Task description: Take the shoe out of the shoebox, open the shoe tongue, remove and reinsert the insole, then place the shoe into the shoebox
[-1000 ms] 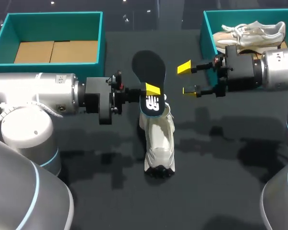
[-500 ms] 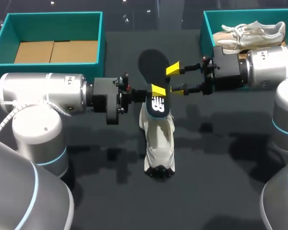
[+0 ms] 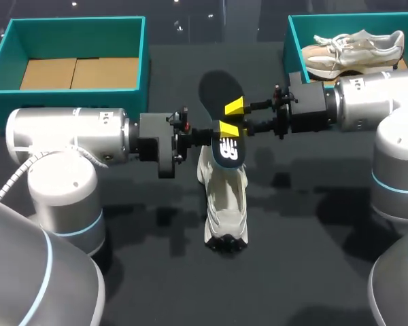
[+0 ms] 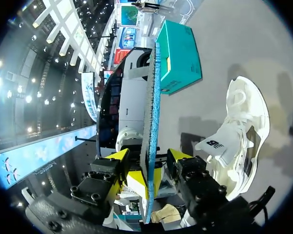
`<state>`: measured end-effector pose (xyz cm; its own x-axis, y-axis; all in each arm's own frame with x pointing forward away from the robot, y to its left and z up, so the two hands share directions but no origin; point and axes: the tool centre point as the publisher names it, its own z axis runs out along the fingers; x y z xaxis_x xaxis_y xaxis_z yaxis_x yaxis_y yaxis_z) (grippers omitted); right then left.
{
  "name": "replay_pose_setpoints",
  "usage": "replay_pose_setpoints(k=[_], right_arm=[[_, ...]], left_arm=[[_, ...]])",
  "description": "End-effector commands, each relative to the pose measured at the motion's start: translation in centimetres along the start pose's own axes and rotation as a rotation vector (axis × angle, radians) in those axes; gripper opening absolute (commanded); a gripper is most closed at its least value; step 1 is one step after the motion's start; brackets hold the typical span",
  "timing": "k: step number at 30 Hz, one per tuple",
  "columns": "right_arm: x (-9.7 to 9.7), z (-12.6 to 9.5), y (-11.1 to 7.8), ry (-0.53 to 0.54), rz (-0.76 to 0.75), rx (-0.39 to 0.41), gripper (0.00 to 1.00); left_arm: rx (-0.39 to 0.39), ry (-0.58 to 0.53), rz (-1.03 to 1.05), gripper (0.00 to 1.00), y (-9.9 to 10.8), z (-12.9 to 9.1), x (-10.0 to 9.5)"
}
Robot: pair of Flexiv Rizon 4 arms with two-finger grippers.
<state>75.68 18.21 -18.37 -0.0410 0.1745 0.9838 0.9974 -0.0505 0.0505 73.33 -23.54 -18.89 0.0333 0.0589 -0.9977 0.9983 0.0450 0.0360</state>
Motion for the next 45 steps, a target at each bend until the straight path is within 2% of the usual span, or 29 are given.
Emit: replay_pose_setpoints(k=[1,5,15,24,28,33,36,38,42,43,44,45], right_arm=[[-0.3,0.3,-0.3,0.018,-0.002,-0.010,0.47],[-0.7,0.4,-0.4,0.027,0.005,-0.013,0.45],[-1.2,0.7,-0.3,0.035,0.022,-0.012,0.34],[-1.1,1.0,-0.1,0.043,0.017,-0.005,0.31],[-1.1,1.2,0.0,0.050,0.016,0.000,0.25],[-1.0,1.3,0.1,0.054,0.013,0.001,0.12],[-1.0,1.4,0.2,0.057,0.012,0.001,0.09],[-1.0,1.4,0.2,0.058,0.012,0.000,0.00],[-1.1,1.3,0.3,0.063,0.015,-0.004,0.00],[-1.2,1.3,0.4,0.063,0.016,-0.005,0.00],[-1.2,1.3,0.4,0.063,0.019,-0.006,0.00],[-1.3,1.2,0.4,0.064,0.021,-0.008,0.00]], left_arm=[[-0.001,0.000,0.003,0.00,-0.2,0.5,0.5],[0.002,0.003,0.001,0.00,-0.4,0.6,0.9],[-0.004,0.004,0.003,0.00,-0.3,0.4,1.3],[0.005,0.012,0.005,0.00,-0.7,0.4,1.9],[0.007,0.011,0.011,0.00,-0.7,0.5,1.9],[0.003,0.009,0.016,0.00,-0.7,0.6,1.9],[0.002,0.009,0.017,0.00,-0.7,0.7,1.9],[0.001,0.007,0.016,0.00,-0.7,0.7,1.9],[-0.004,0.008,0.016,0.00,-0.7,0.7,1.9],[-0.006,0.009,0.015,0.24,-0.8,0.7,1.9],[-0.009,0.012,0.012,0.85,-0.9,0.6,1.7],[-0.009,0.013,0.010,1.00,-1.0,0.3,1.5]])
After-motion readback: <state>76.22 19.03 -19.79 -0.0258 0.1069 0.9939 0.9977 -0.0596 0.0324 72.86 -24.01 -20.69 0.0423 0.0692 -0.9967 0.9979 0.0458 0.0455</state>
